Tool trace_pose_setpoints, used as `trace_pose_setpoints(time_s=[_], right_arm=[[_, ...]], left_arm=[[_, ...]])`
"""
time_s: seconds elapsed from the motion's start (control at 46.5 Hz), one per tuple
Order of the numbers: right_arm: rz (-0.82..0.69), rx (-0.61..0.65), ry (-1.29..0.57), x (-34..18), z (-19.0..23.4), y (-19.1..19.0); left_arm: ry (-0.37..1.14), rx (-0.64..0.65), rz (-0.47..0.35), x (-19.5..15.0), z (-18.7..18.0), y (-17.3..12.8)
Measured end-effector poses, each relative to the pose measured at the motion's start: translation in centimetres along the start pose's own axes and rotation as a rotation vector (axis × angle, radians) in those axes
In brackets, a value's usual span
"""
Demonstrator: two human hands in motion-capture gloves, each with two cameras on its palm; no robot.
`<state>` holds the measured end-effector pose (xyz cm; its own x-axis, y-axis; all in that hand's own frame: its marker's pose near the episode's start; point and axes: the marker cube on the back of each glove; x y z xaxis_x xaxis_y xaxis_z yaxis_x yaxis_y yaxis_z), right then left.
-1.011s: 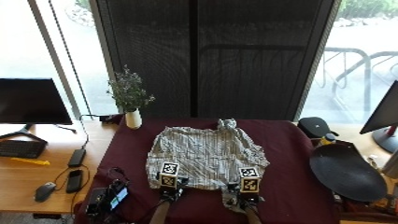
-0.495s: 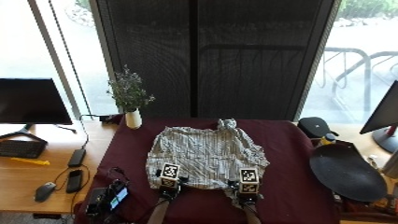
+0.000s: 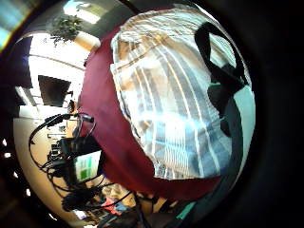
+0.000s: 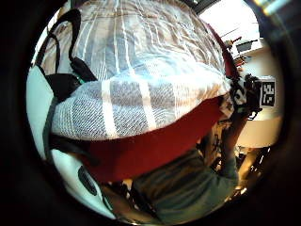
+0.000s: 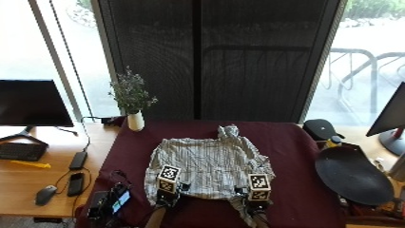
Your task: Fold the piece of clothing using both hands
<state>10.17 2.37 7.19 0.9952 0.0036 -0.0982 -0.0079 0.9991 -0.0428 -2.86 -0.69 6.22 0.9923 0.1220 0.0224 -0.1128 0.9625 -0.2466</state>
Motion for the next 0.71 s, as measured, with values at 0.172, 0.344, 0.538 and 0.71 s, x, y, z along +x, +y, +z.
trace_pose_setpoints(time_s=[0.172,0.344,0.538,0.71], right_arm=[[0.036,-0.292,-0.127,0.2,-5.5,0.6],[0.073,-0.302,0.016,-0.8,-10.3,-10.7],[0.14,-0.196,0.233,-5.1,-12.6,-24.0],[0.143,-0.075,0.429,-6.8,-5.8,-32.3]], left_arm=[[0.037,-0.199,0.099,-0.6,-4.9,2.2],[-0.037,-0.264,-0.005,-3.2,-9.2,-4.3],[-0.164,-0.152,-0.255,-6.5,-12.9,-13.4],[-0.168,0.043,-0.28,-7.3,-6.8,-20.5]])
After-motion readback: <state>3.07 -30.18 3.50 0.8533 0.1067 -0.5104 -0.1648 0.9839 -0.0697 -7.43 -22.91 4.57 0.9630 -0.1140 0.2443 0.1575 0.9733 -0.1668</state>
